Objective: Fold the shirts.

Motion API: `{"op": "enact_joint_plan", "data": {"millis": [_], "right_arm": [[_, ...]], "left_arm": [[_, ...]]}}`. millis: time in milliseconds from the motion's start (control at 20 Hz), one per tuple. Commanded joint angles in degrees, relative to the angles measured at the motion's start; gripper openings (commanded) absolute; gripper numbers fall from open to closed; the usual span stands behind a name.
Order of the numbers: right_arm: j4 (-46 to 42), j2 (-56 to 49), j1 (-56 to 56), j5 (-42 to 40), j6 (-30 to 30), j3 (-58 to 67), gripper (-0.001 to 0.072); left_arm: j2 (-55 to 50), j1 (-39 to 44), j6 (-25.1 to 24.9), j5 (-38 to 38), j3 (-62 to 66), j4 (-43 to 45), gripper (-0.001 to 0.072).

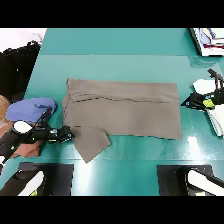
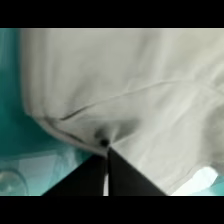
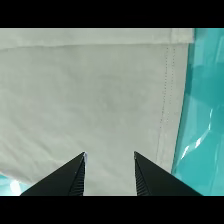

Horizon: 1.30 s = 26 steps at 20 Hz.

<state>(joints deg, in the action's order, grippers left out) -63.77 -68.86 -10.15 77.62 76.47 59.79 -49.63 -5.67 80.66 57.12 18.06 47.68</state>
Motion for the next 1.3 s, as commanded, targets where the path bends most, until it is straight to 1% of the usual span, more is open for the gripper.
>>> {"op": "enact_joint_plan", "data": {"millis": [0,150,200,250,450,500,750,800,850,900,950,1000,1050,1100,1250], "right_arm": [[0.6,0.2,-2.2,2.7,-1.3,-1.8,0.0364],[0.6,2.1,-8.7,4.2,-1.7,-10.3,0.0364],[0.6,3.3,-11.0,4.3,-2.7,-13.7,0.0400],[0.6,4.1,-12.9,4.2,-3.7,-16.6,0.0478],[0.6,5.0,-17.0,2.9,-4.1,-25.2,0.0470],[0.7,5.0,-16.9,2.1,-4.2,-26.4,0.0438],[0.6,5.0,-12.0,-0.5,-4.1,-27.6,0.0423],[0.6,5.0,-10.6,-0.7,-4.1,-27.6,0.0361],[0.5,5.0,-9.5,-0.7,-4.1,-27.6,0.0268],[0.5,5.0,-8.6,-0.7,-4.1,-27.6,0.0197],[0.5,5.0,-7.9,-0.5,-4.2,-27.6,0.0098],[0.3,5.0,-7.5,0.1,-4.7,-27.5,0.0032],[-1.1,5.0,-7.3,1.2,-4.8,-27.1,0.0014],[-3.1,5.3,-7.4,3.0,-4.8,-26.4,0.0014],[-10.0,10.1,-7.6,7.3,-4.7,-24.2,0.0014]], "left_arm": [[0.2,0.0,-3.3,2.0,1.8,-4.1,0.0025],[0.2,0.0,-4.3,5.5,6.6,-4.0,0.0025],[0.2,0.0,-4.5,5.7,7.9,-4.0,0.0025],[0.2,0.0,-4.6,5.7,9.0,-4.0,0.0024],[0.2,0.0,-4.6,5.4,10.4,-4.0,0.0025],[0.2,0.0,-4.6,5.4,10.4,-4.0,0.0025],[0.2,0.0,-4.6,5.5,10.4,-4.0,0.0025],[0.2,0.0,-4.7,5.5,10.4,-3.9,0.0025],[0.2,0.0,-4.7,6.1,10.4,-3.5,0.0024],[0.2,0.0,-4.6,6.9,10.4,-2.2,0.0024],[0.2,0.0,-4.6,8.5,10.5,-0.3,0.0024],[0.2,0.0,-4.6,10.3,10.5,1.3,0.0023],[0.9,0.0,-4.6,12.1,10.4,3.1,0.0023],[2.5,0.0,-4.4,13.8,10.5,5.0,0.0023],[11.5,0.0,-0.2,18.6,10.5,9.0,0.0023]]}}
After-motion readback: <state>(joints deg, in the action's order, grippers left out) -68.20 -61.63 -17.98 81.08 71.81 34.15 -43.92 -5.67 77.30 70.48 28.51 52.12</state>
